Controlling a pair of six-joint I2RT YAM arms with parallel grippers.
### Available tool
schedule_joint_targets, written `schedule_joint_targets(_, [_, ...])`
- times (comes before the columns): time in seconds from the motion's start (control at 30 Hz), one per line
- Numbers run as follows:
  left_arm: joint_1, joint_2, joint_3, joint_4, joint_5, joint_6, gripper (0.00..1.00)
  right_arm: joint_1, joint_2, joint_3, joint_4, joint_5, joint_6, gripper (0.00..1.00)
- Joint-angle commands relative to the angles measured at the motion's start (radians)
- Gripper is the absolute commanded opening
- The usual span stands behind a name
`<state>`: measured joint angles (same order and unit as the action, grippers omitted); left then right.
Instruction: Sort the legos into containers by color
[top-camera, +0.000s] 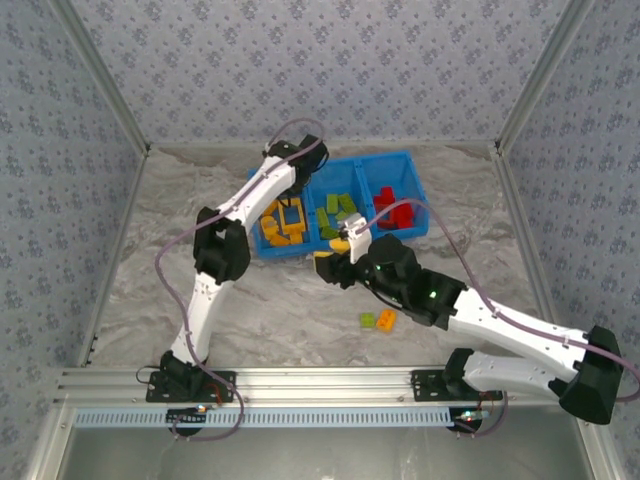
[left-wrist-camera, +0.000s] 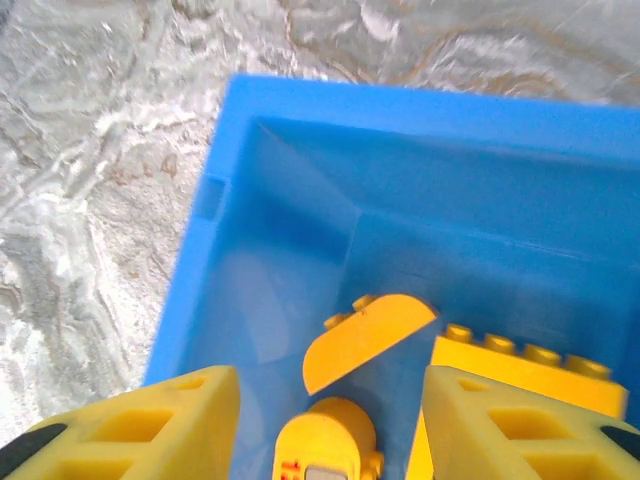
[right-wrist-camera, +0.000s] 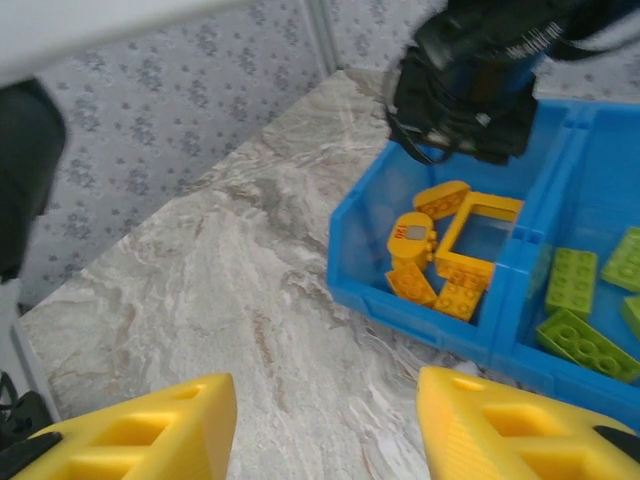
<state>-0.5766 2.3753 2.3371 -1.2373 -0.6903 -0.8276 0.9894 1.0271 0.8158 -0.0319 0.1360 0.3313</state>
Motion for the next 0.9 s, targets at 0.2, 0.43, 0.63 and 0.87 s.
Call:
schedule_joint_targets(0.2, [-0.216, -0.637, -0.464, 0.188, 0.033, 0.021, 0.52, -0.048, 0.055, -0.017, -0.448, 0.186, 0.285, 0.45])
schedule_joint_targets(0.43, [-0.445, -1.09, -1.028, 0.566, 0.411, 0.085, 0.53, 0.008, 0.183, -0.012, -0.651, 0.162, 0.538, 0.46])
schedule_joint_targets(0.63, [-0.683, -1.248, -1.256, 0.68, 0.509, 0.033, 0.55, 0.016, 0.268, -0.025, -0.651, 0.118, 0.622, 0.47])
schedule_joint_targets(0.87, [-0.919, -1.302, -1.337, 0.674, 0.34, -0.084, 0.55, 0.016, 0.368, -0.024, -0.638, 0.096, 0.668, 0.47])
